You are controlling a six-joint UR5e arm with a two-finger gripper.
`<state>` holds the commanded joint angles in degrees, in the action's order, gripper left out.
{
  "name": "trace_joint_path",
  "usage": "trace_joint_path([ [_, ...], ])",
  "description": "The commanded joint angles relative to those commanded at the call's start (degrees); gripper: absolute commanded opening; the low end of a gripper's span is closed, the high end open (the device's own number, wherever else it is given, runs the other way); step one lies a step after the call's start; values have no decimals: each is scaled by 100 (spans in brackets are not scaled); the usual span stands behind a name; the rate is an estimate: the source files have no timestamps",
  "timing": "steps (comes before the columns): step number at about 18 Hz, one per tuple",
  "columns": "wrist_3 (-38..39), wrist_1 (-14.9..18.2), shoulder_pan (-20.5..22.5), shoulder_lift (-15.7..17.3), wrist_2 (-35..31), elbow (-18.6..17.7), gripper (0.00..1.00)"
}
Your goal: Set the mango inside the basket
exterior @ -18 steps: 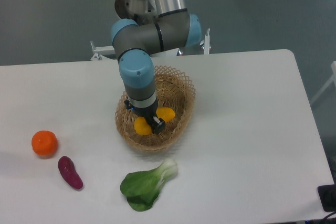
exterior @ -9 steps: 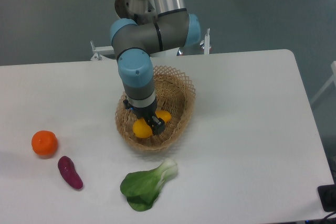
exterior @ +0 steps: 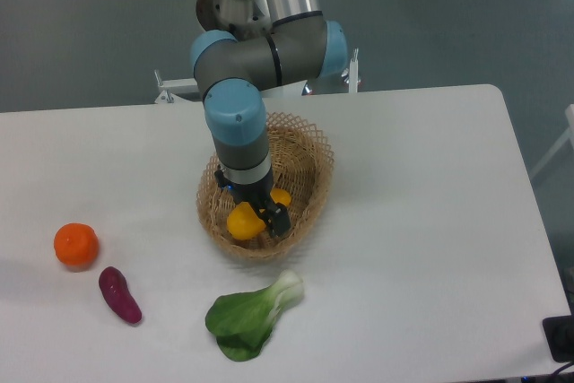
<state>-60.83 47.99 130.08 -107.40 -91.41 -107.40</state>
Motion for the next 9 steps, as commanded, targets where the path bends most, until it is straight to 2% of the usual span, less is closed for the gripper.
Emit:
trace_joint_path([
  [9, -69, 35, 659, 18, -44, 272, 100],
])
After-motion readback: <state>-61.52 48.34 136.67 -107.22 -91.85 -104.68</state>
